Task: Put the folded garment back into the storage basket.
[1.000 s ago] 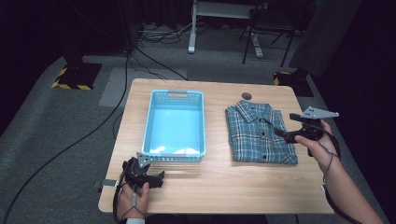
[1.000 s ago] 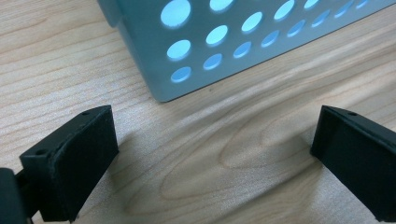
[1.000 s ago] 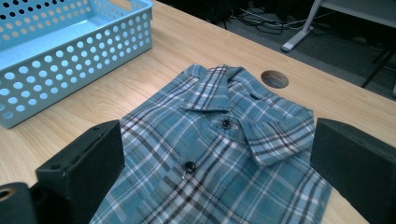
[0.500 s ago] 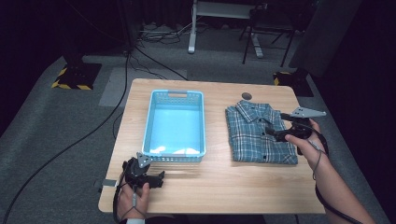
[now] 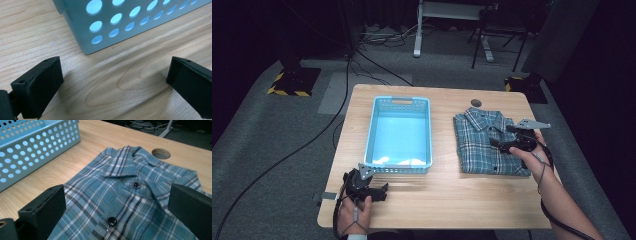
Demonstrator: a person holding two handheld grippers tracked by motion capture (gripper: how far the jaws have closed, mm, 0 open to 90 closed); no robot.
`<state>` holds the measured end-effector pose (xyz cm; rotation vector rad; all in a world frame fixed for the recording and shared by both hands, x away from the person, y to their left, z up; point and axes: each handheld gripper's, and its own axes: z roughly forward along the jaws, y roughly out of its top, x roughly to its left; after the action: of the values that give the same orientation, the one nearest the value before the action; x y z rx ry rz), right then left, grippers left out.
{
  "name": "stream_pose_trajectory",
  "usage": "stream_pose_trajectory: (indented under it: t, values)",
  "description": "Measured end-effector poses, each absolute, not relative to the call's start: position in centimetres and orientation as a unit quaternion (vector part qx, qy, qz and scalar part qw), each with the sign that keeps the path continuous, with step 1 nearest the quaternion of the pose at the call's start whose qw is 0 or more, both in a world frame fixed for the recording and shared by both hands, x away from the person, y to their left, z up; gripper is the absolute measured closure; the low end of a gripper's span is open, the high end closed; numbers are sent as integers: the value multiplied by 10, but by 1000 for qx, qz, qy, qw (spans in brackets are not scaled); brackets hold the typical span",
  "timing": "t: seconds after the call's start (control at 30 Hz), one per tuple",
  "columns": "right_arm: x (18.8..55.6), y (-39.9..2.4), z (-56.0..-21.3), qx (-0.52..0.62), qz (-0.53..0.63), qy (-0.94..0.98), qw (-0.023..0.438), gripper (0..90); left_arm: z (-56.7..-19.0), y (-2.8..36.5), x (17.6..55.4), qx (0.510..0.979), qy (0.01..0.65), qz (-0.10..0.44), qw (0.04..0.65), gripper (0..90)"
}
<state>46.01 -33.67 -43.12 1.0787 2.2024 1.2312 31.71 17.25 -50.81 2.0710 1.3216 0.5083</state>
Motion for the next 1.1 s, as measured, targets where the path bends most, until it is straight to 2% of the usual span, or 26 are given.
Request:
stream_pose_trajectory:
  t: [0.4,0.9,1.1]
  values:
    - [461,-337,-454,392,428,794,182,25,-508,172,317,784,501,193,311,3]
    - [465,-338,-483,393,400,811,167,197,-508,173,317,784,501,193,311,3]
    - [465,-335,-486,390,382,818,180,198,-508,173,317,784,501,193,311,3]
